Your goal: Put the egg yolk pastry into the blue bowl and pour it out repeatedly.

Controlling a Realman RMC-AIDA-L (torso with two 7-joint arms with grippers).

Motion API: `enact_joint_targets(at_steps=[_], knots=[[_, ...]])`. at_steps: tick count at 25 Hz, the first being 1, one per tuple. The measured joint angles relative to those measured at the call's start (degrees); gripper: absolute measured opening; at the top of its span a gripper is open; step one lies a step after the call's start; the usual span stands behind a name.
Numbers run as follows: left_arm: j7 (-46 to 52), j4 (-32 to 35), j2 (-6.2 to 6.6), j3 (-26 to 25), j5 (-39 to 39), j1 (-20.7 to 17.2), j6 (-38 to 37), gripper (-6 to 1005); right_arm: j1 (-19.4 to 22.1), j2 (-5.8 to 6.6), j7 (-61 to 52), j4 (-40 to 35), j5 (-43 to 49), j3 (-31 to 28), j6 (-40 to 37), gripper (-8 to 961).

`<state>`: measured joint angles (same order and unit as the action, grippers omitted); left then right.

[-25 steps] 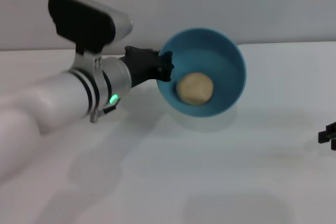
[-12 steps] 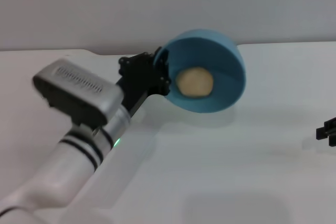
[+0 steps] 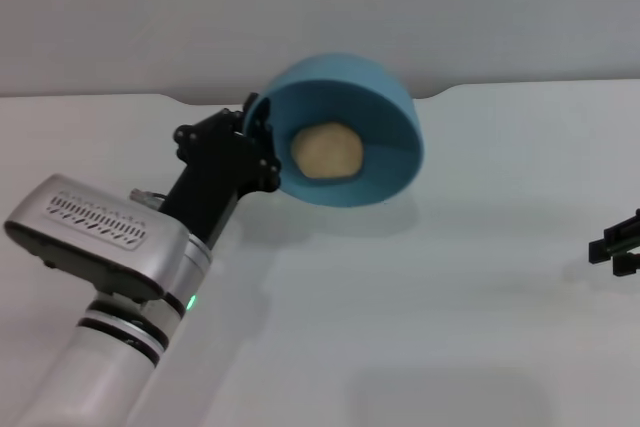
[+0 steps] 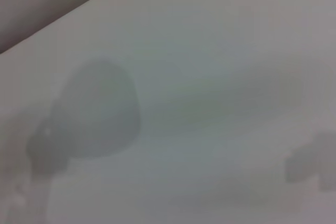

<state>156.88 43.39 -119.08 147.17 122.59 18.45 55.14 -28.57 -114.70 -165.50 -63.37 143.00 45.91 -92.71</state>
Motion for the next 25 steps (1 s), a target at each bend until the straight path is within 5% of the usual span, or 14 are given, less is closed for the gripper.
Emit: enact_joint_targets(at_steps=[12, 25], knots=[[0.52, -1.62, -0.01, 3.97, -6.35, -0.63, 12.59, 1, 0.01, -0.53, 0.0, 0.22, -0.64, -0.07, -0.2, 320], [0.7, -2.47, -0.01, 4.86, -9.59, 3.4, 7.73, 1, -0.09, -0.52, 0.49, 0.2, -0.72, -0.1, 0.05, 320]])
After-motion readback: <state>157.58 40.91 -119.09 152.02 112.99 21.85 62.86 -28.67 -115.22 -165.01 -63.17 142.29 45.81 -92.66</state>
